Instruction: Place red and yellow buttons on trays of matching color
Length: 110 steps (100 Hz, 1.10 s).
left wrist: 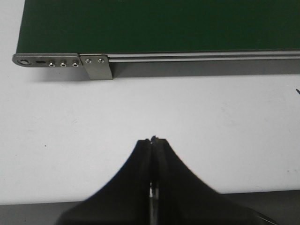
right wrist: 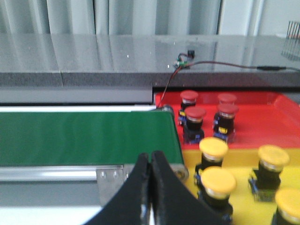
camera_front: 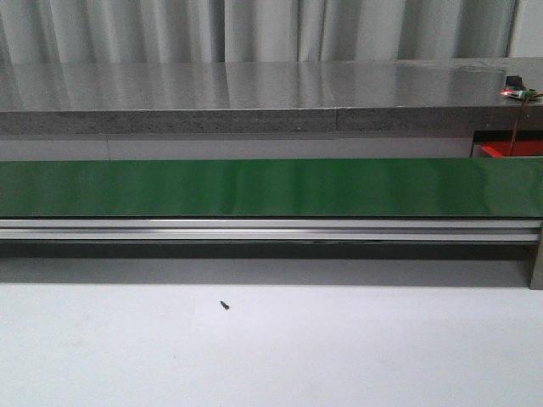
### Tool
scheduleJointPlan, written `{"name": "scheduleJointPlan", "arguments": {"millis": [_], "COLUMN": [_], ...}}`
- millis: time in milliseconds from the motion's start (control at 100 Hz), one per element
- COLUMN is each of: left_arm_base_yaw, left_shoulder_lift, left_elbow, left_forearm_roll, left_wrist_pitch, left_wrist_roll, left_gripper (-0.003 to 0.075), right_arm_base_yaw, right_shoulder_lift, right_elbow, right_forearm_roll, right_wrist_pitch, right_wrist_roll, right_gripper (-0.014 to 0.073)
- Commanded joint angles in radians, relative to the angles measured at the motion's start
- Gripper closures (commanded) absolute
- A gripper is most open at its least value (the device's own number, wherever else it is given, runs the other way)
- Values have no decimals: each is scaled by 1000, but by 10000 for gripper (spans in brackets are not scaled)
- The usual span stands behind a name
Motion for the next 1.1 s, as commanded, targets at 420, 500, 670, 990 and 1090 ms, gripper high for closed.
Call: {"name": "scheduleJointPlan", "arguments": {"millis": [420,500,670,990,1090], "left_arm_base_yaw": [-6,-6,-6,-6,-6], "left_shoulder_lift": [-4,-4,-4,-4,-4], "left_elbow": [-28,-28,-28,-28,-28], "left_forearm_roll": [-16,-16,-16,-16,-16], "left_wrist_pitch": [-48,-48,-48,-48,-48], "left_wrist_roll": [-3,-3,-3,-3,-3], "left_gripper": [739,740,740,739,740], "right_arm_base_yaw": [32,32,32,32,32], "right_shoulder_lift": [-24,-24,-24,-24,-23], "right_elbow": [-15,-15,-15,-15,-15], "right_forearm_roll": [37,37,37,37,37], "right_wrist_pitch": [14,14,14,17,17], "right_wrist_roll": [4,4,4,4,4], "right_gripper": [660,660,660,660,660]}}
